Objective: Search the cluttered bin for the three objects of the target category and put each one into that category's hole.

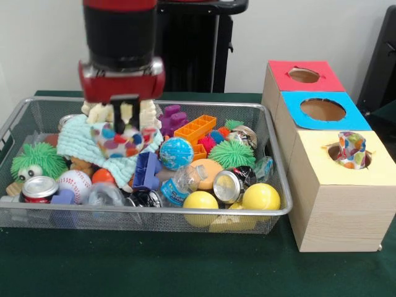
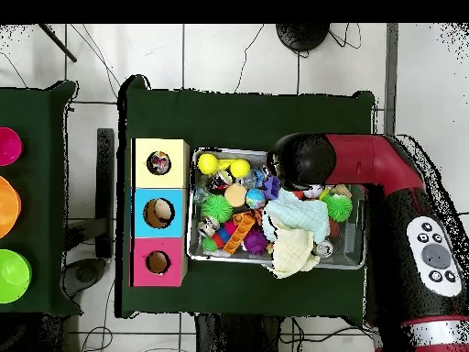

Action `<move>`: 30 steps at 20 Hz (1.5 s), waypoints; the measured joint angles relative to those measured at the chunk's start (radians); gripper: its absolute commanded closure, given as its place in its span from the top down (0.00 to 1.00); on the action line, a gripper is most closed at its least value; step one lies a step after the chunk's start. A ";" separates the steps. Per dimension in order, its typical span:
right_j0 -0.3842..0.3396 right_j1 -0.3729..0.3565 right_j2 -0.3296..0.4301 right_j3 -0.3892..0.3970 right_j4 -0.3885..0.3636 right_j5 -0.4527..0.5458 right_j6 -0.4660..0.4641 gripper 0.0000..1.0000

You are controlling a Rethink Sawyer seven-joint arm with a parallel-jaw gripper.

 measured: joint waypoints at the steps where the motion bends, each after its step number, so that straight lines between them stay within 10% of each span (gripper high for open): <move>1: 0.010 -0.017 -0.001 0.003 0.006 0.001 0.000 0.00; 30: 0.272 -0.108 -0.148 0.140 0.137 0.002 0.028 0.00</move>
